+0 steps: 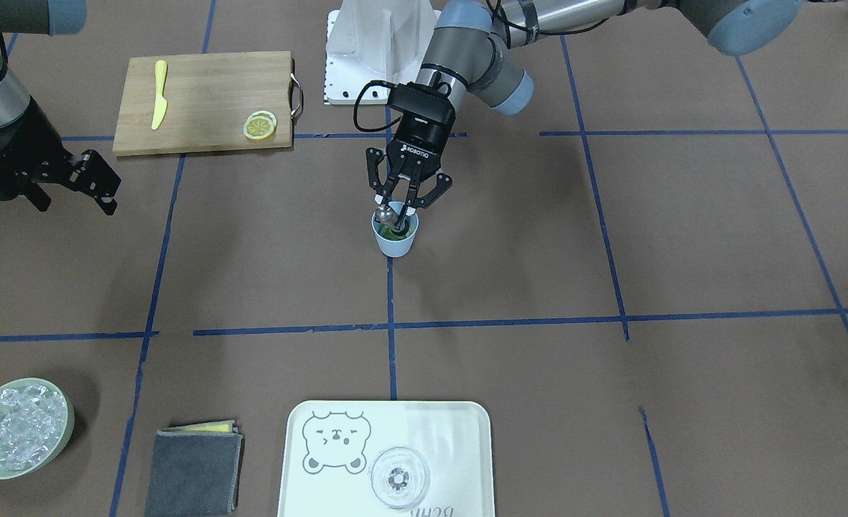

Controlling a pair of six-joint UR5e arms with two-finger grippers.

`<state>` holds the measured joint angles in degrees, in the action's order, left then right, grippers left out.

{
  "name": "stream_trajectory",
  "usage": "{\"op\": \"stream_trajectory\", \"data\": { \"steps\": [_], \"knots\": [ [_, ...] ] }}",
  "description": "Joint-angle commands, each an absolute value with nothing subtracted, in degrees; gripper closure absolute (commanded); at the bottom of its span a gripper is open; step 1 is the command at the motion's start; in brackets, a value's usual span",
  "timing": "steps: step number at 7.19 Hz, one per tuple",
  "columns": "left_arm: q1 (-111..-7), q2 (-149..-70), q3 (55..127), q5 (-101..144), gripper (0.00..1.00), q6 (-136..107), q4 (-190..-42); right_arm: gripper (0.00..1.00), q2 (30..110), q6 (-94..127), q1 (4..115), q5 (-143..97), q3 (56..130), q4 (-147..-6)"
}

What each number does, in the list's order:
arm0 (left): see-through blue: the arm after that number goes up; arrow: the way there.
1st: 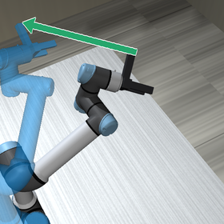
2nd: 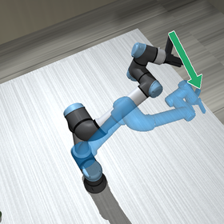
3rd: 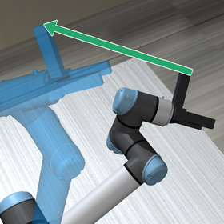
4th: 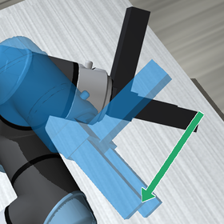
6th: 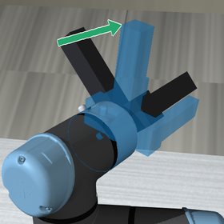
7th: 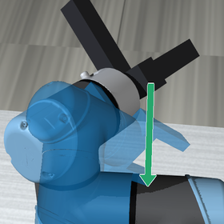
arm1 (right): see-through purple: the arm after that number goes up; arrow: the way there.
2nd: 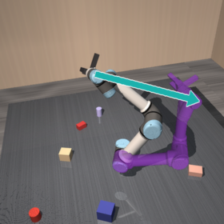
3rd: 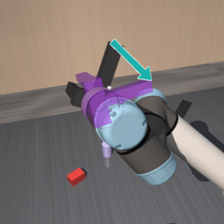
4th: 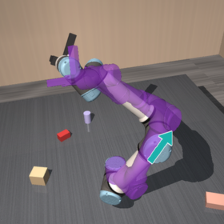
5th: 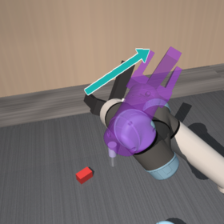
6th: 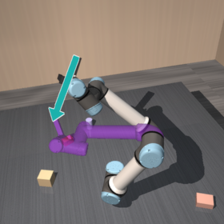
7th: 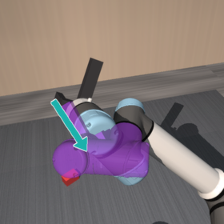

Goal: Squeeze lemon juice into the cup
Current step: 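Lower the pestle into the cup with the left gripper and press the lemon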

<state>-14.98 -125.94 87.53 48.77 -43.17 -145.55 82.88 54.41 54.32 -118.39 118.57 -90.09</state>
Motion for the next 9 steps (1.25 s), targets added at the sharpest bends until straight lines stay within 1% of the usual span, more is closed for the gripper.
{"op": "stream_trajectory", "data": {
  "steps": [1, 3, 4, 5, 7, 8, 9],
  "knots": [
    [-14.85, -125.95, 87.45, 48.95, 1.0, -43.15, -145.55, 0.0, 82.88, 54.4, 54.32, -118.39, 118.56, -90.09],
    [-14.77, -126.21, 87.01, 48.96, 1.0, -43.15, -145.46, 0.0, 82.88, 54.4, 54.32, -118.39, 118.39, -90.09],
    [-14.77, -126.21, 88.66, 49.04, 1.0, -42.46, -145.46, 0.0, 82.88, 54.4, 54.32, -118.39, 118.39, -90.09],
    [-14.85, -126.12, 93.55, 49.04, 1.0, -36.62, -145.55, 0.0, 82.88, 54.4, 54.32, -118.39, 118.48, -90.09],
    [-15.29, -125.25, 98.24, 49.04, 1.0, -34.37, -145.28, 0.0, 82.79, 54.4, 54.32, -118.48, 118.56, -90.09],
    [-16.25, -125.16, 102.44, 49.04, 1.0, -30.54, -144.85, 0.0, 82.79, 54.4, 54.32, -118.48, 118.48, -90.09],
    [-17.04, -121.76, 104.92, 48.87, 1.0, -30.32, -144.84, 0.0, 82.88, 54.4, 54.32, -118.48, 118.48, -90.09]
  ]
}}
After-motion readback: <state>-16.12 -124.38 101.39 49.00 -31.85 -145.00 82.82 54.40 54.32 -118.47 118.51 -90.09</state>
